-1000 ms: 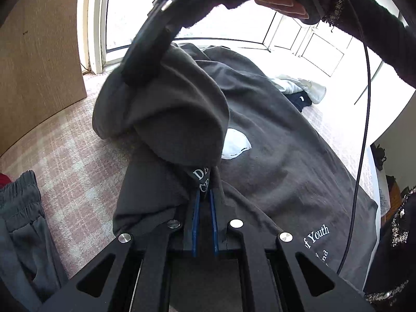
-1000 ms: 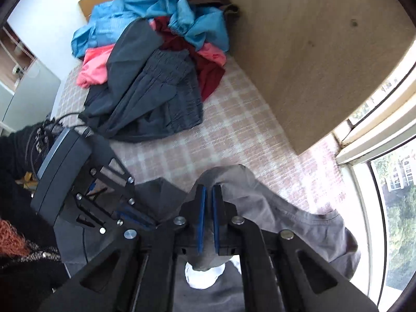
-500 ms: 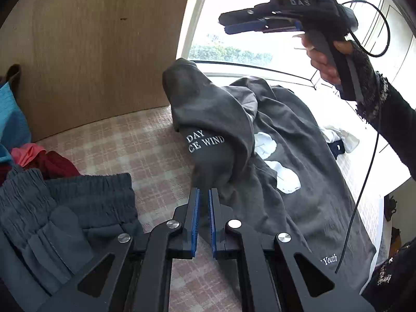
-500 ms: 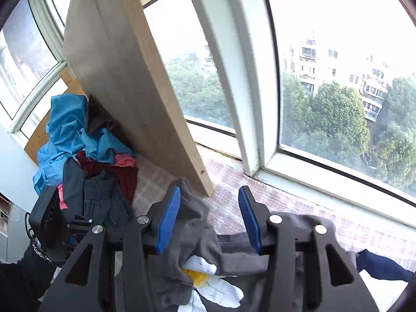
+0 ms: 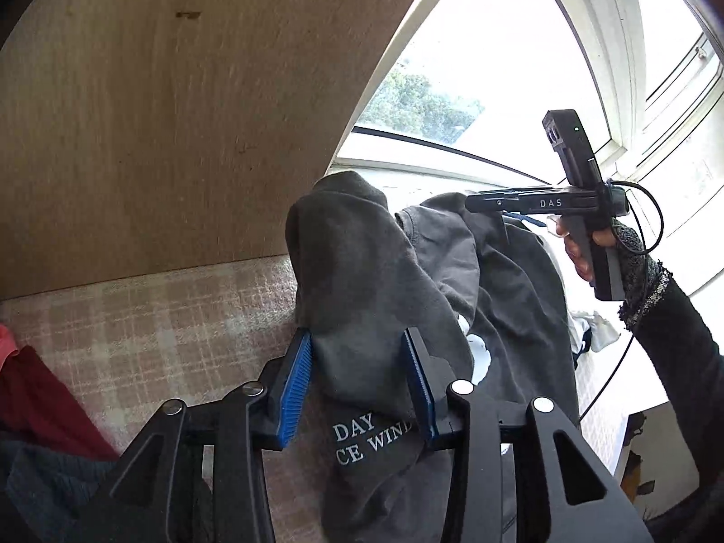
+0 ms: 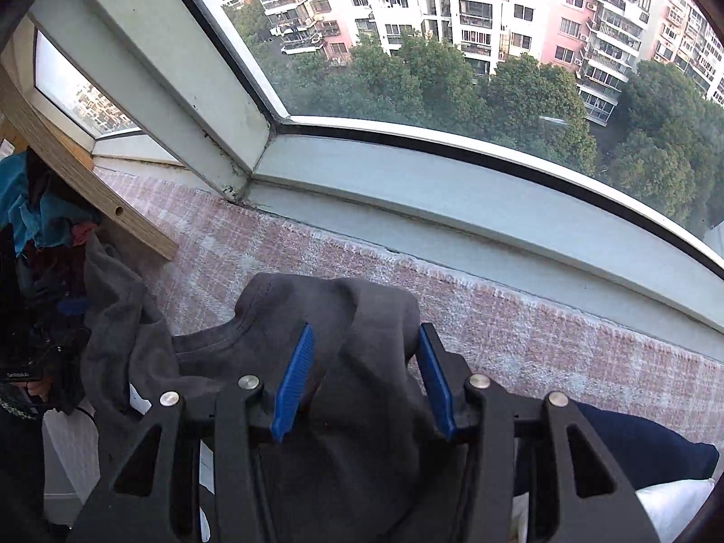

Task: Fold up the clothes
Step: 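Open both grippers and move them to the shirt hem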

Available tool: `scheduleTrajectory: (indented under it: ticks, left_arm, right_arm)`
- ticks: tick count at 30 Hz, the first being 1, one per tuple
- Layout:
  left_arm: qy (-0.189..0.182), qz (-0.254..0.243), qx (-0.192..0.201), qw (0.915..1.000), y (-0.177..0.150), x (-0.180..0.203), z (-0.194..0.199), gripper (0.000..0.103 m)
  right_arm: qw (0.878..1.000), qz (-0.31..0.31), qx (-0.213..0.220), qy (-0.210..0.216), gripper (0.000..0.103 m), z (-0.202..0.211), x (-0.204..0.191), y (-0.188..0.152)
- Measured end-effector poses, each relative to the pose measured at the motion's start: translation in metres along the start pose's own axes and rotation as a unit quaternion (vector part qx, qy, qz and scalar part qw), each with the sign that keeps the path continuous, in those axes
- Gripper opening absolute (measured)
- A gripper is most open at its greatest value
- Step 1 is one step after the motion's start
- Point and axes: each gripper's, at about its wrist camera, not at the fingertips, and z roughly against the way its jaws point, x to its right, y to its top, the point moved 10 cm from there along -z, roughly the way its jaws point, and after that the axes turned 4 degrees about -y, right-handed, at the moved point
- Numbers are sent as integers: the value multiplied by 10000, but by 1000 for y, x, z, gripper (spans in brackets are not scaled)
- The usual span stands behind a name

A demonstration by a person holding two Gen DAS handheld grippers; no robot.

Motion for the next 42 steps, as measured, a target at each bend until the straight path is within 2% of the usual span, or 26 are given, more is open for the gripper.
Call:
scheduleTrajectory:
  ticks: [1,2,3,4,6,7,9,11,12,13,15,18,19,20,22,24,26,30,33,36,38,40,42]
  left_arm:
    - [104,-93,-24,9999,1,0,-6,37]
    - [202,-227,-12,9995,2,2,-12,32]
    - [300,-362,0,9989,2,4,-17,24]
    - [336,-490,16,9982,2,8,-19,6]
    - [495,-751,283,9955,3,17,-9,6]
    - [596,-890,481,9931,5,23,0,6]
    - [966,-1089,946,9848,9,31,27,6]
    - [1423,-1240,1244,9741,13,28,43,5]
    - [1457,-1127,1056,9772,11,18,35,5]
    - [1489,-1012,865,9798,9,9,28,9]
    - [1626,-806,430,9824,2,-7,15,9]
    - [1602,-851,315,9829,-12,-1,31,15]
    - [1568,-893,331,9830,-18,5,44,21]
    - [1628,-929,354,9816,-24,11,58,23]
    - [1781,-970,451,9782,-43,21,95,25]
    - [1721,-797,541,9804,-76,30,136,32]
    - [1534,-527,493,9855,-123,44,163,35]
    - [1264,110,124,9918,-244,78,177,36]
    - [1057,796,-294,9908,-333,98,164,36]
    - [893,1198,-590,9870,-403,118,149,36]
    - [1067,1267,-756,9833,-430,122,140,36]
    - [1185,1296,-872,9806,-447,124,131,36]
    - [1160,1294,-718,9822,-447,130,131,41]
  right_arm:
    - [10000,81,-20,-44,19,0,-3,-3]
    - [9998,148,-19,-91,6,2,-6,-7]
    - [9997,194,86,-146,7,9,-8,-8]
    - [9991,190,353,-145,7,23,-10,-7]
    - [9949,137,1002,-71,7,60,-12,-4]
    - [9935,122,1126,-132,7,68,-10,-3]
    - [9928,106,1139,-369,7,70,-4,-2]
    - [9915,89,1152,-605,13,72,2,-1]
    - [9920,105,1000,-764,19,68,4,-2]
    - [9923,150,860,-884,19,66,6,-2]
    - [9921,85,970,-794,19,82,6,-2]
    - [9900,-254,1296,-505,21,128,6,-9]
    - [9883,-337,1420,-443,23,149,4,-18]
    - [9863,-397,1554,-381,31,170,1,-29]
    - [9840,-484,1696,-253,48,205,-6,-70]
    - [9844,-606,1648,-134,49,222,-15,-128]
    - [9868,-778,1419,32,49,223,-24,-198]
    - [9890,-1306,702,14,49,197,-32,-346]
    - [9827,-1822,232,241,49,171,-41,-428]
    - [9748,-2188,1,444,49,160,-46,-479]
    - [9729,-2242,-19,568,49,159,-52,-497]
    - [9756,-2118,-21,584,49,160,-60,-507]
    - [9757,-2052,-46,760,49,159,-70,-515]
